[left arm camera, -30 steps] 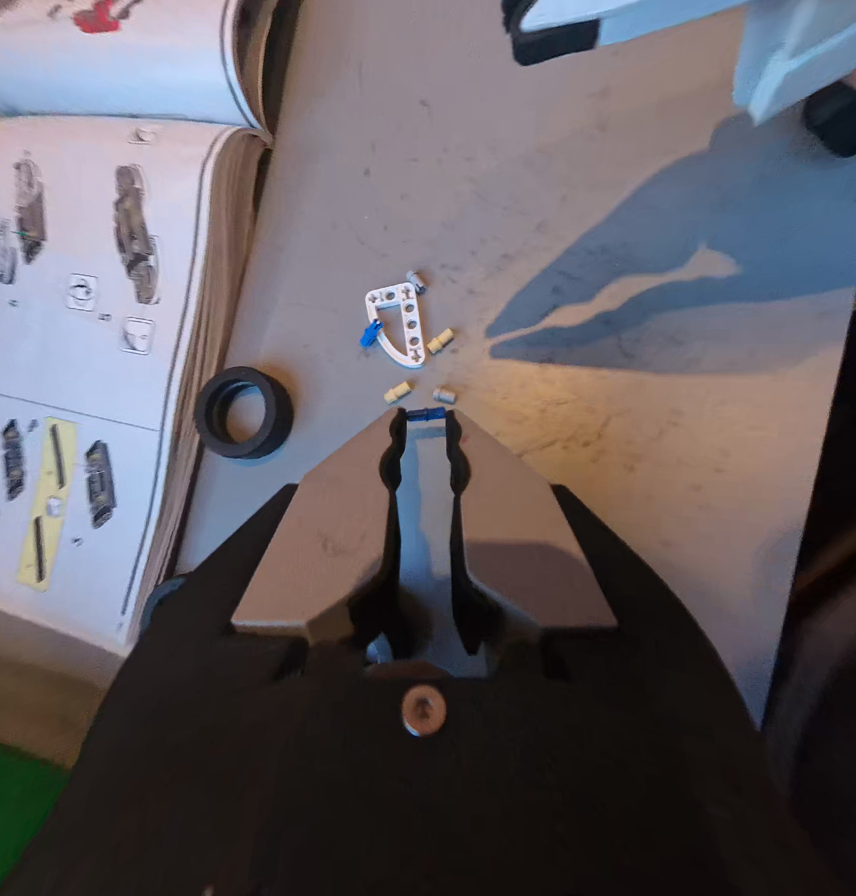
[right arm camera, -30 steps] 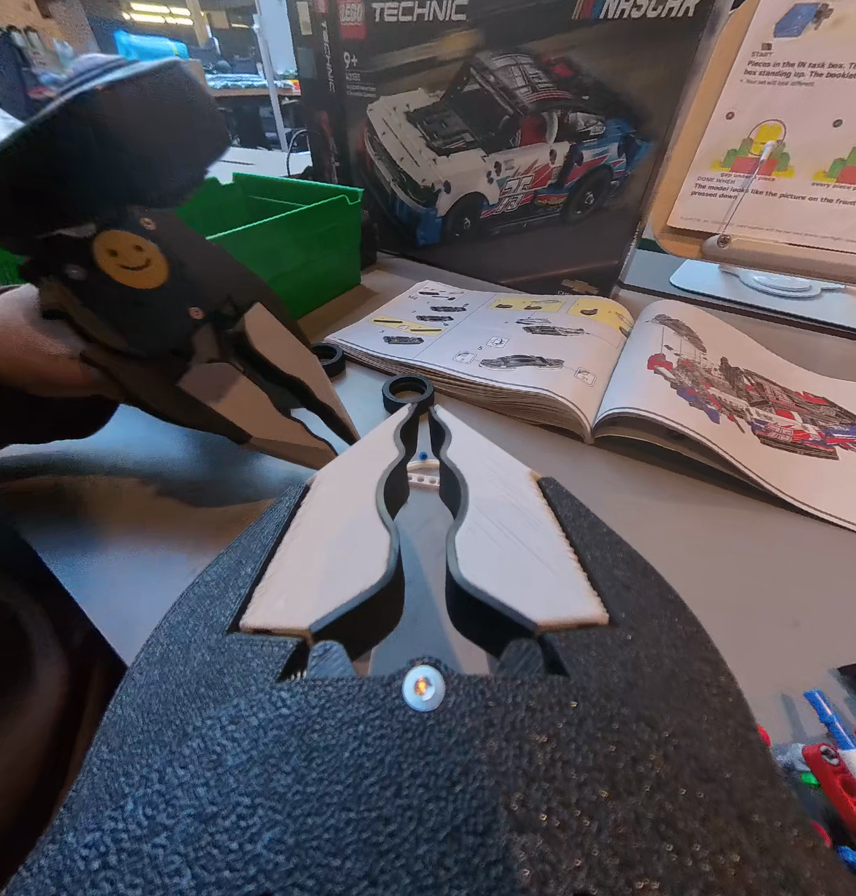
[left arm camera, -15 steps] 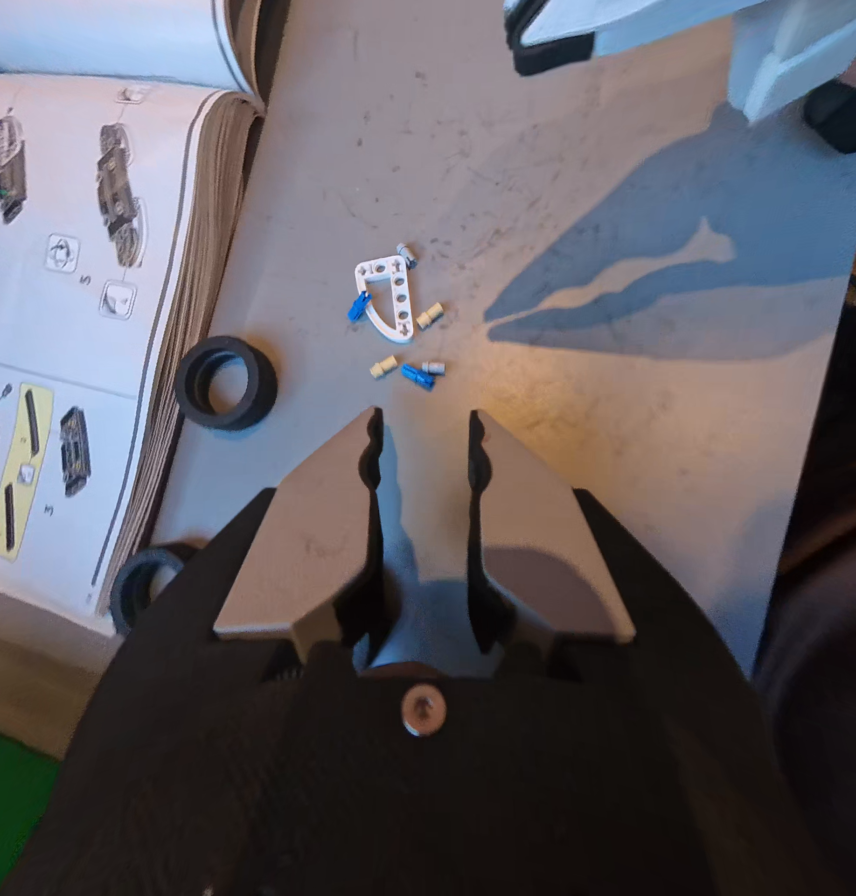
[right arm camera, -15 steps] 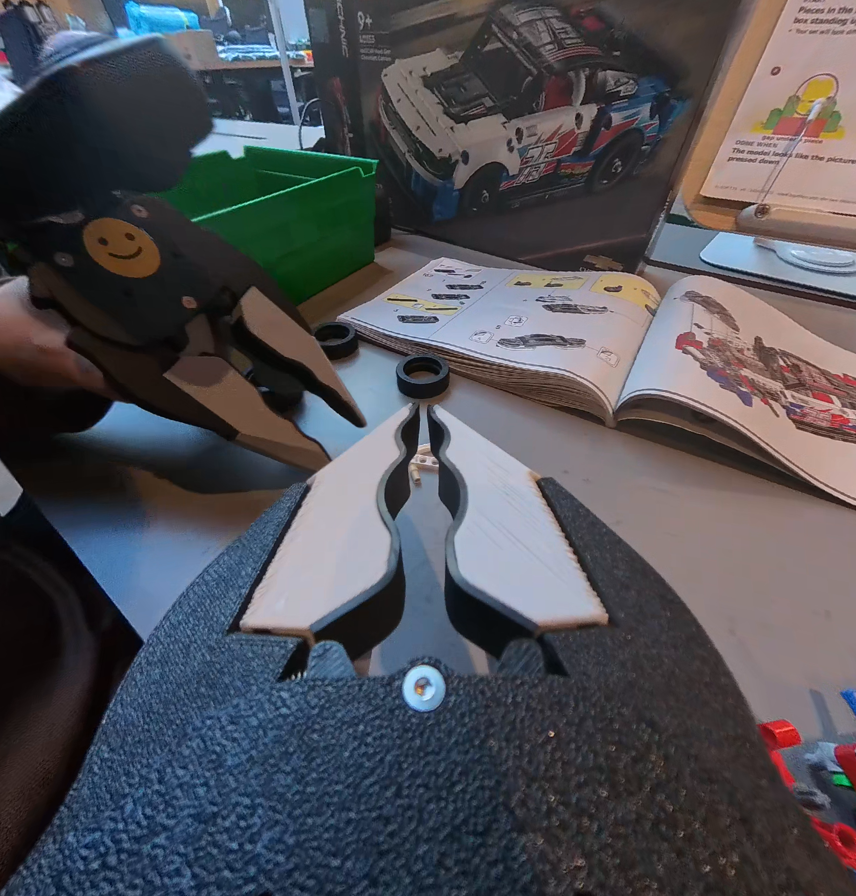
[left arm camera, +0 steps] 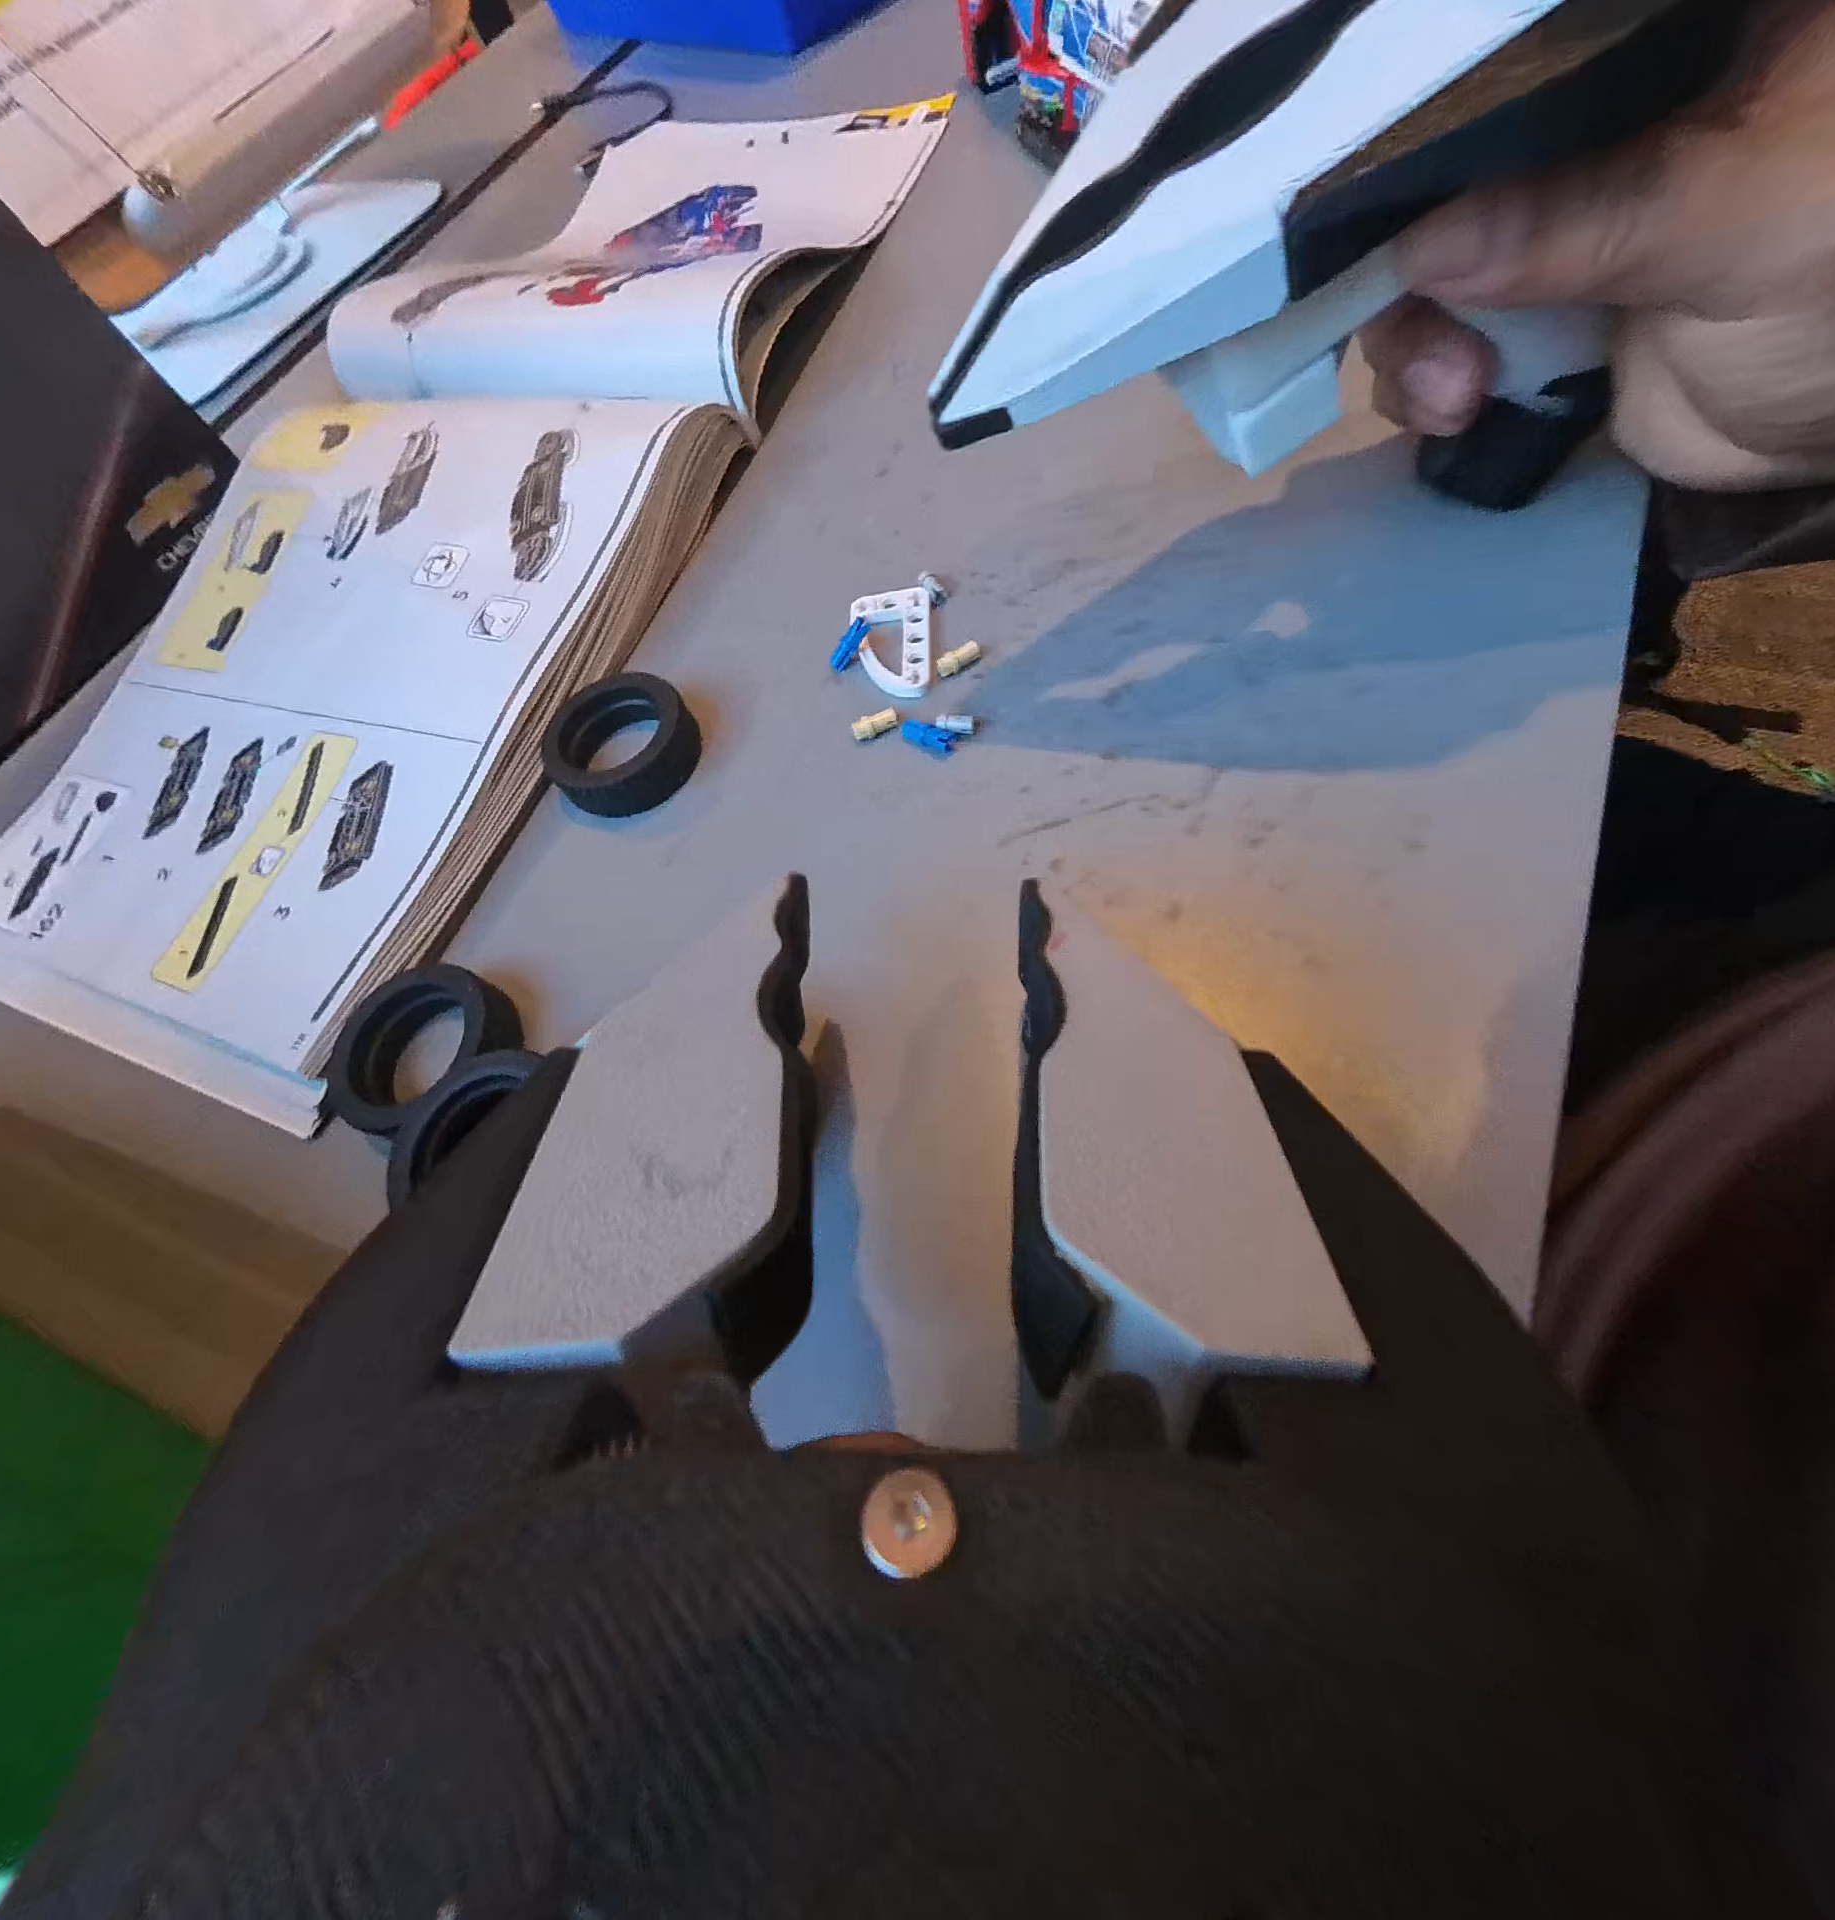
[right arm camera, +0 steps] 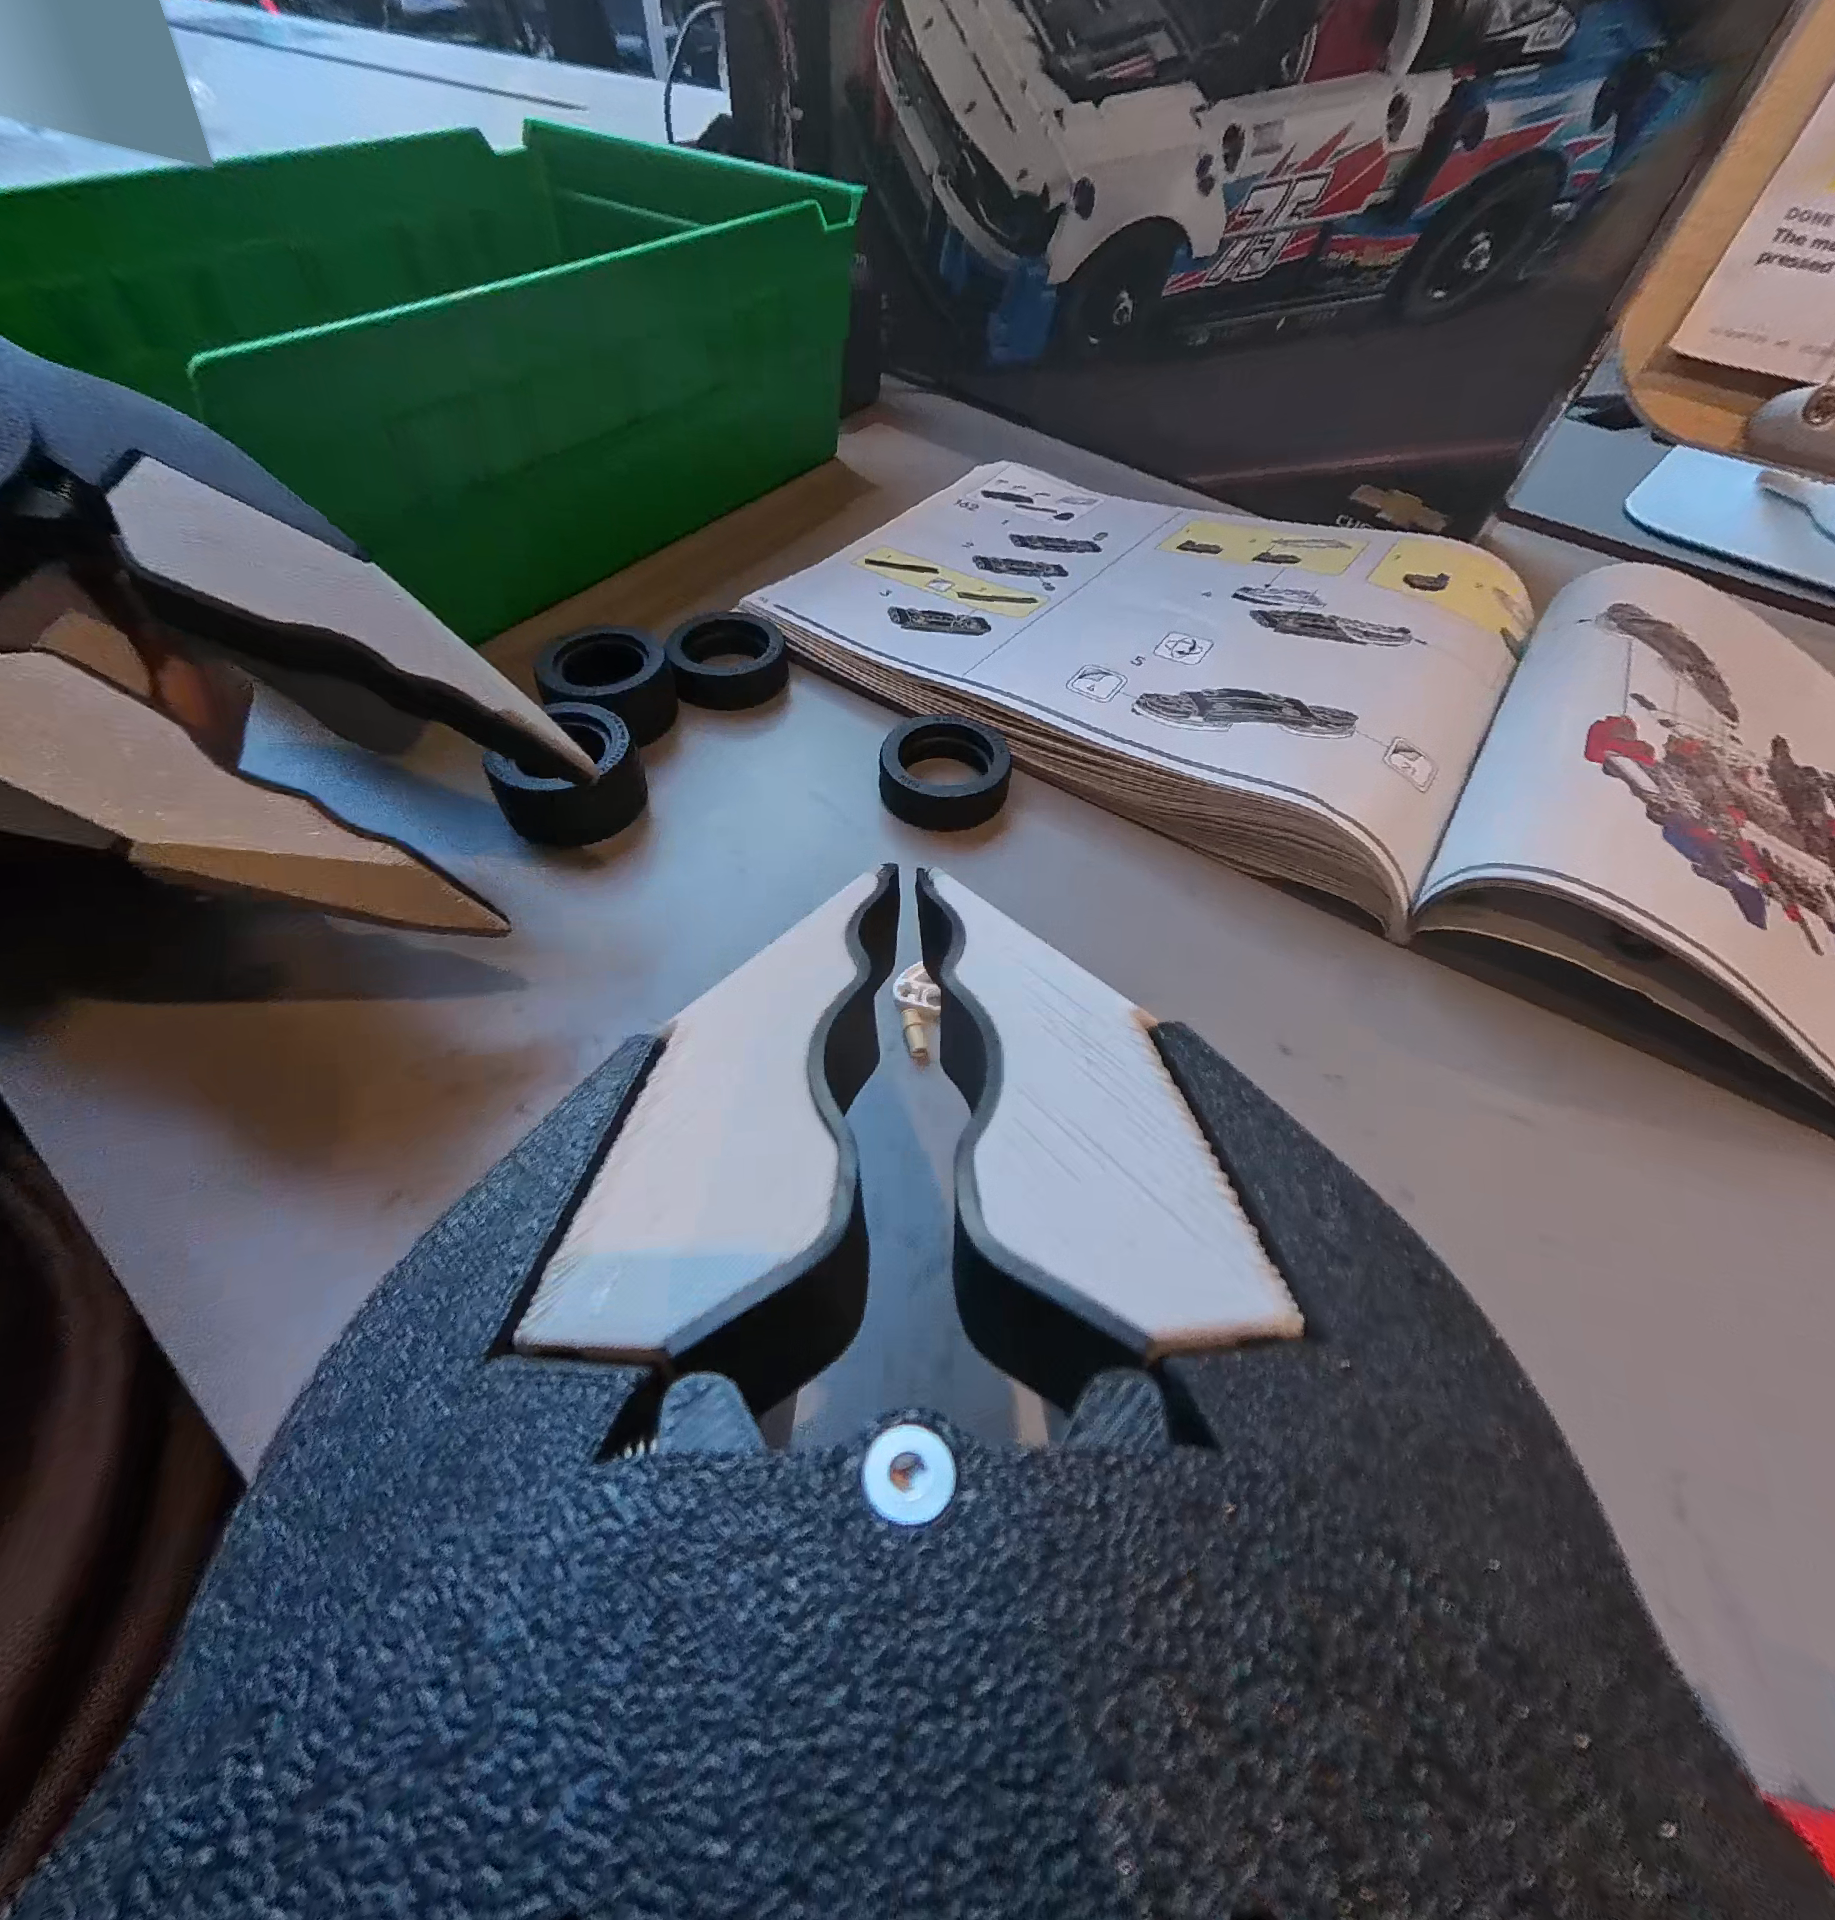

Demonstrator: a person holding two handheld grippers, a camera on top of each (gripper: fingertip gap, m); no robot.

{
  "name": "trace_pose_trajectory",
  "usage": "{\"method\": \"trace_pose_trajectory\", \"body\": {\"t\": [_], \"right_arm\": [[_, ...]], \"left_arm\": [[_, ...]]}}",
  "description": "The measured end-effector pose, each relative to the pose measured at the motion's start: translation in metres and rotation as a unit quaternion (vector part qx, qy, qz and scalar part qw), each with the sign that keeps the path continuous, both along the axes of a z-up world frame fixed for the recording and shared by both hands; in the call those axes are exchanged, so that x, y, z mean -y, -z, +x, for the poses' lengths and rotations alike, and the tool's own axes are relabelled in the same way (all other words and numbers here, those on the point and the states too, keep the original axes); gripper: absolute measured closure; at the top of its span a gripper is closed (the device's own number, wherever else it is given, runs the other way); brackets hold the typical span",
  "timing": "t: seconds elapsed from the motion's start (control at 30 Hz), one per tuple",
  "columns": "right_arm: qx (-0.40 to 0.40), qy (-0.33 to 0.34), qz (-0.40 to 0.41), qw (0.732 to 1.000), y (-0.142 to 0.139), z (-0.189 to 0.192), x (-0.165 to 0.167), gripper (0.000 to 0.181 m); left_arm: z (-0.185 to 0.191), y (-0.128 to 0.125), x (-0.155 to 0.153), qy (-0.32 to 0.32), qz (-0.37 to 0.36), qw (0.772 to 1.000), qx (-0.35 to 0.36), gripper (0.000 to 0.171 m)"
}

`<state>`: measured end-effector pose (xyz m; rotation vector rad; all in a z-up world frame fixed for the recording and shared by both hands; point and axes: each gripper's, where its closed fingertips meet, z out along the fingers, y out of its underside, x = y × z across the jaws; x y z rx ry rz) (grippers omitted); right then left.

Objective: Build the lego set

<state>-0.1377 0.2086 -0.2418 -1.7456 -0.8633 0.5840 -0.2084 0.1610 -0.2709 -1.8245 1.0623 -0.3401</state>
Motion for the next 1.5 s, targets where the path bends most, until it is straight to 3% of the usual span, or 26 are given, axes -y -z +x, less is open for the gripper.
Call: {"method": "trace_pose_trajectory", "body": {"t": [0.13,0.4,0.6,0.7,0.87,0.97,1.03,1.1,1.2,1.3,1.37,1.5], "right_arm": [[-0.015,0.011,-0.004,1.000,-0.003,0.001,-0.008,0.178],[0.008,0.019,0.019,1.000,-0.001,-0.004,-0.013,0.178],[-0.001,0.008,0.026,1.000,-0.005,-0.008,-0.013,0.178],[-0.001,-0.005,0.027,1.000,-0.005,-0.014,-0.011,0.178],[-0.004,-0.021,0.026,0.999,-0.005,-0.024,-0.010,0.179],[-0.005,-0.027,0.026,0.999,-0.006,-0.028,-0.008,0.179],[-0.005,-0.032,0.027,0.999,-0.006,-0.030,-0.006,0.179],[-0.004,-0.036,0.027,0.999,-0.006,-0.032,-0.005,0.179],[-0.004,-0.043,0.028,0.999,-0.006,-0.035,-0.001,0.180],[-0.004,-0.045,0.030,0.999,-0.007,-0.035,0.002,0.180],[-0.005,-0.045,0.029,0.999,-0.007,-0.034,0.004,0.180],[-0.012,-0.043,0.027,0.999,-0.009,-0.028,0.007,0.180]], "left_arm": [[0.000,0.001,0.000,0.008,-0.003,1.000,-0.002,0.133],[-0.008,-0.014,0.002,0.003,-0.008,0.998,0.063,0.133],[-0.037,-0.021,0.010,-0.041,0.008,0.996,0.077,0.129],[-0.057,-0.036,0.018,-0.081,0.010,0.992,0.094,0.132],[-0.124,-0.096,0.006,-0.199,0.062,0.971,0.115,0.146],[-0.192,-0.130,-0.018,-0.282,0.076,0.951,0.098,0.152],[-0.231,-0.139,-0.042,-0.293,0.044,0.953,0.060,0.151],[-0.274,-0.130,-0.073,-0.307,-0.008,0.951,-0.044,0.149],[-0.310,-0.093,-0.114,-0.258,-0.103,0.942,-0.189,0.148],[-0.315,-0.043,-0.137,-0.199,-0.223,0.923,-0.244,0.147],[-0.324,-0.012,-0.138,-0.178,-0.294,0.897,-0.278,0.141],[-0.342,0.022,-0.137,-0.158,-0.359,0.857,-0.333,0.136]]}}
